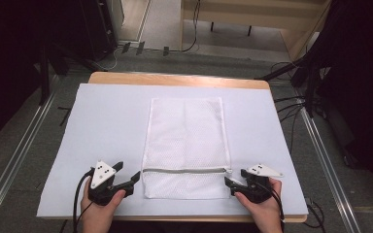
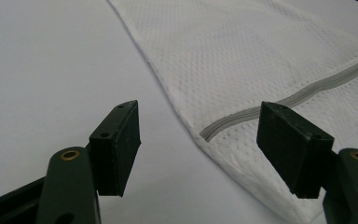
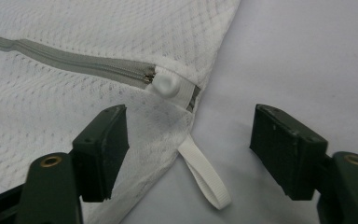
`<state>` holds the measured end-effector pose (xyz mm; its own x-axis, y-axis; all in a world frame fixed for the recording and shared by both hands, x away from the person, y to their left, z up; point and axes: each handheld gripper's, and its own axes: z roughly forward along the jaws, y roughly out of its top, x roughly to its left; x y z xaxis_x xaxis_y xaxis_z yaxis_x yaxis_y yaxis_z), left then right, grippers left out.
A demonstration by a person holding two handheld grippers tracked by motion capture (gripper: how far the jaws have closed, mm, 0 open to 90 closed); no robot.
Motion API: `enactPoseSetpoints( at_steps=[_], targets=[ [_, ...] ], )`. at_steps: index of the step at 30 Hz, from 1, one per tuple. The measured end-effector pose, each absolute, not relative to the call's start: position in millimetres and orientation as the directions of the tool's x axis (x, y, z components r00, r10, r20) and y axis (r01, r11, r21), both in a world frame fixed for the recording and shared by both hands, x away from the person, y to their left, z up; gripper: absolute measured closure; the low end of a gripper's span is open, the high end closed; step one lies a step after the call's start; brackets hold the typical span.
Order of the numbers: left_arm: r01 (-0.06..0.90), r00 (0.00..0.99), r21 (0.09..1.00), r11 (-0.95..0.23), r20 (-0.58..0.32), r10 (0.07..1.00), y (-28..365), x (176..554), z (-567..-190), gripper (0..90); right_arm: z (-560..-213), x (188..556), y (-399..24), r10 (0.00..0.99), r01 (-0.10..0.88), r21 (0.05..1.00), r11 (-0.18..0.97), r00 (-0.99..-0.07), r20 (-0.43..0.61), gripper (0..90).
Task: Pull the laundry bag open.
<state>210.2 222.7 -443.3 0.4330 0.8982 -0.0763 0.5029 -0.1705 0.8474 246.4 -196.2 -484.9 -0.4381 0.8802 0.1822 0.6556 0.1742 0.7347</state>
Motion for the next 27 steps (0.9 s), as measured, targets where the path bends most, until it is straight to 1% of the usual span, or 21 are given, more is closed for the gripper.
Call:
enactPoseSetpoints(
  at_steps=[1,4,5,7,9,11,12,14,15,16,18,19,20,21,22,23,24,25,26,27],
  targets=[
    [0.501,0.435,0.848,-0.175,-0.071,0.898,220,210,-442,30.4,-486,247,-195,0.879,0.649,0.740,0.177,-0.443,0.178,33.9],
    [0.502,0.447,0.849,-0.164,-0.093,0.890,214,211,-440,30.2,-487,247,-192,0.880,0.640,0.746,0.186,-0.446,0.162,33.3],
    [0.504,0.454,0.847,-0.166,-0.097,0.885,211,212,-439,30.2,-487,247,-188,0.877,0.627,0.749,0.217,-0.461,0.132,32.5],
    [0.510,0.476,0.840,-0.186,-0.096,0.874,197,216,-439,30.2,-489,245,-186,0.872,0.602,0.763,0.234,-0.477,0.108,33.4],
    [0.511,0.485,0.838,-0.191,-0.098,0.869,191,217,-439,30.2,-490,244,-186,0.869,0.599,0.766,0.232,-0.481,0.113,34.0],
    [0.509,0.524,0.832,-0.221,-0.096,0.846,172,221,-440,30.3,-490,244,-186,0.854,0.595,0.772,0.222,-0.500,0.140,39.8],
    [0.509,0.524,0.832,-0.221,-0.096,0.846,172,221,-440,30.2,-490,244,-186,0.854,0.595,0.772,0.222,-0.500,0.140,39.8],
    [0.507,0.549,0.829,-0.236,-0.100,0.830,158,223,-440,30.2,-490,244,-185,0.840,0.588,0.775,0.229,-0.522,0.148,43.4],
    [0.506,0.572,0.825,-0.251,-0.103,0.814,145,226,-441,30.2,-490,244,-181,0.844,0.579,0.775,0.255,-0.524,0.114,49.2],
    [0.506,0.572,0.825,-0.251,-0.103,0.814,145,226,-441,30.2,-490,244,-181,0.844,0.579,0.775,0.255,-0.524,0.114,49.2],
    [0.506,0.594,0.821,-0.265,-0.109,0.797,132,229,-440,30.3,-490,242,-178,0.869,0.575,0.776,0.260,-0.490,0.072,59.7],
    [0.505,0.606,0.819,-0.272,-0.112,0.788,126,230,-440,30.3,-490,242,-178,0.869,0.575,0.776,0.260,-0.490,0.072,59.7],
    [0.506,0.616,0.816,-0.278,-0.117,0.779,120,232,-440,30.4,-490,242,-178,0.875,0.582,0.775,0.247,-0.478,0.080,63.1],
    [0.504,0.633,0.817,-0.281,-0.128,0.763,108,235,-439,30.6,-491,242,-180,0.879,0.582,0.778,0.234,-0.469,0.086,69.3],
    [0.504,0.633,0.817,-0.281,-0.128,0.763,108,235,-439,31.0,-491,242,-180,0.879,0.582,0.778,0.234,-0.469,0.086,69.3],
    [0.502,0.641,0.818,-0.280,-0.135,0.756,103,236,-438,31.0,-490,242,-181,0.883,0.587,0.778,0.226,-0.461,0.092,74.5],
    [0.504,0.648,0.816,-0.281,-0.143,0.748,98,238,-438,31.7,-491,243,-182,0.885,0.586,0.780,0.222,-0.457,0.091,77.6],
    [0.501,0.658,0.816,-0.290,-0.141,0.739,87,241,-438,34.9,-490,243,-183,0.881,0.585,0.780,0.220,-0.463,0.099,85.6],
    [0.501,0.658,0.816,-0.290,-0.141,0.739,87,241,-438,36.4,-490,243,-183,0.881,0.585,0.780,0.220,-0.463,0.099,85.6],
    [0.498,0.665,0.815,-0.297,-0.138,0.734,77,243,-439,39.2,-490,243,-183,0.876,0.586,0.779,0.222,-0.471,0.106,87.9]
  ],
)
